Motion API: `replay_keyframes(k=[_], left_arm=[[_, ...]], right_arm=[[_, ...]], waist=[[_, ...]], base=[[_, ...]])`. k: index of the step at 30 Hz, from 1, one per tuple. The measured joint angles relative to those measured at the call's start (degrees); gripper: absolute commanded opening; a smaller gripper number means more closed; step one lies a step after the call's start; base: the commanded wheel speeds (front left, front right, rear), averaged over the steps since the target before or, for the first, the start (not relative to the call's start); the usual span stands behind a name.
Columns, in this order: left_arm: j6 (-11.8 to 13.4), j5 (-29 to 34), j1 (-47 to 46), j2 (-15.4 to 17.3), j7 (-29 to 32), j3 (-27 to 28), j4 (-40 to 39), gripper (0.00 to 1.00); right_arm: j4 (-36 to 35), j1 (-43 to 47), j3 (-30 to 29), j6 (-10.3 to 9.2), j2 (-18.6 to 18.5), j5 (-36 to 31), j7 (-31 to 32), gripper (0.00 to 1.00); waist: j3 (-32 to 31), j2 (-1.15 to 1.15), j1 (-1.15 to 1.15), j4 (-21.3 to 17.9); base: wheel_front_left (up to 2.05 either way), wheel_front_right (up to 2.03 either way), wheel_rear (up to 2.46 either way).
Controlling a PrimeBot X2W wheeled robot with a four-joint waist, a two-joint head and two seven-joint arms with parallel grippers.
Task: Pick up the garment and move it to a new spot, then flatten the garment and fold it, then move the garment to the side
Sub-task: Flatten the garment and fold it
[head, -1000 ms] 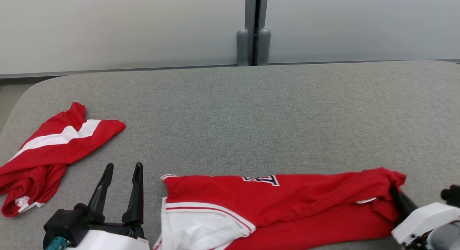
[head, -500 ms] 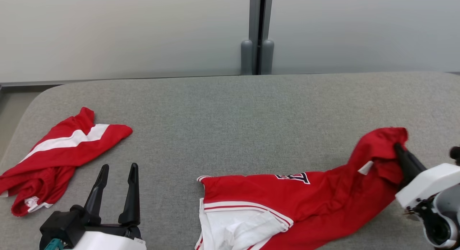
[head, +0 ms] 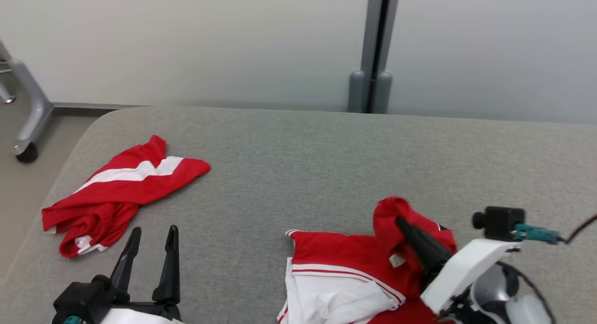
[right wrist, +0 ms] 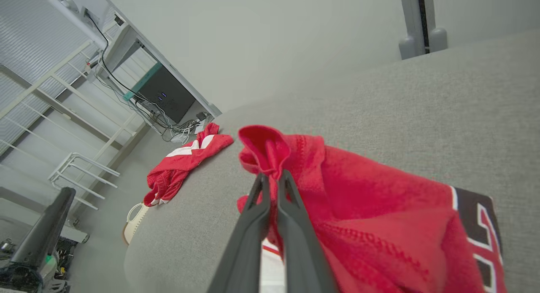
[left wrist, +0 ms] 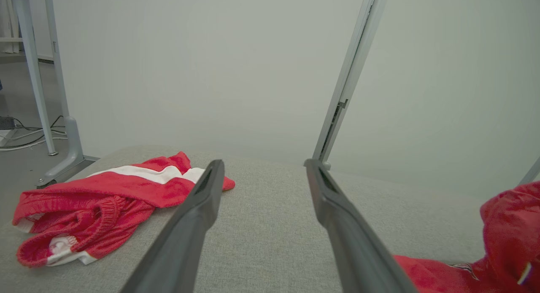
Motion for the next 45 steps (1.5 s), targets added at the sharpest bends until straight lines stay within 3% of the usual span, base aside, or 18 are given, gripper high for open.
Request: replay_keyframes(k=[11, 22, 23, 24, 25, 30, 35, 40, 45], left_arm=[[-0.34, -0.09, -0.96, 0.13, 0.63, -0.85, 1.32, 1.00], [-0.34, -0.12, -2.02, 0.07, 0.57, -1.10, 1.91, 1.00], [-0.35, -0.14, -2.08, 0.08, 0.57, -1.13, 2.04, 1.00], [-0.51, -0.20, -2.19, 0.05, 0.57, -1.25, 2.16, 1.00], [-0.49, -0.20, -2.31, 0.00, 0.57, -1.35, 2.35, 1.00], [-0.45, -0.41, -2.44, -0.02, 0.54, -1.22, 2.77, 1.00], [-0.14, -0.56, -2.07, 0.13, 0.29, -0.78, 2.86, 1.00], [0.12, -0.74, -1.25, 0.15, 0.02, 0.10, 2.52, 1.00], [0.49, -0.70, -0.97, -0.32, -0.43, 1.12, 1.44, 1.00]], right_arm=[[10.16, -2.02, 7.62, 0.00, 3.00, 0.76, -0.96, 0.00], [18.00, -6.05, 16.82, 0.00, 3.22, 7.13, -6.37, 0.01], [18.75, -6.59, 17.49, 0.00, 3.20, 7.66, -6.94, 0.11], [19.64, -7.14, 18.27, 0.00, 3.19, 8.18, -7.34, 0.60], [20.34, -7.60, 19.06, 0.00, 3.20, 8.57, -7.76, 1.00], [21.00, -9.91, 21.59, 0.00, 3.20, 10.63, -9.93, 1.00], [14.43, -10.06, 21.59, 0.00, 2.76, 12.70, -10.87, 1.00], [8.87, -9.13, 17.61, 0.00, -1.38, 11.59, -12.13, 1.00], [3.61, -7.83, 9.99, 0.00, -5.68, 6.62, -14.36, 1.00]], waist=[[0.46, 0.00, 0.00, 6.61], [1.71, 0.00, 0.00, 7.30], [1.79, 0.00, 0.00, 7.18], [1.85, 0.00, 0.00, 7.04], [1.88, 0.00, 0.00, 6.89], [1.55, 0.00, 0.00, 5.66], [0.32, 0.00, 0.00, 3.76], [-0.82, 0.00, 0.00, 1.82], [-1.39, 0.00, 0.00, -0.46]], base=[[0.00, 0.00, 0.00], [0.00, 0.00, 0.00], [0.00, 0.00, 0.00], [0.00, 0.00, 0.00], [0.00, 0.00, 0.00], [0.00, 0.00, 0.00], [0.00, 0.00, 0.00], [0.00, 0.00, 0.00], [0.00, 0.00, 0.00]])
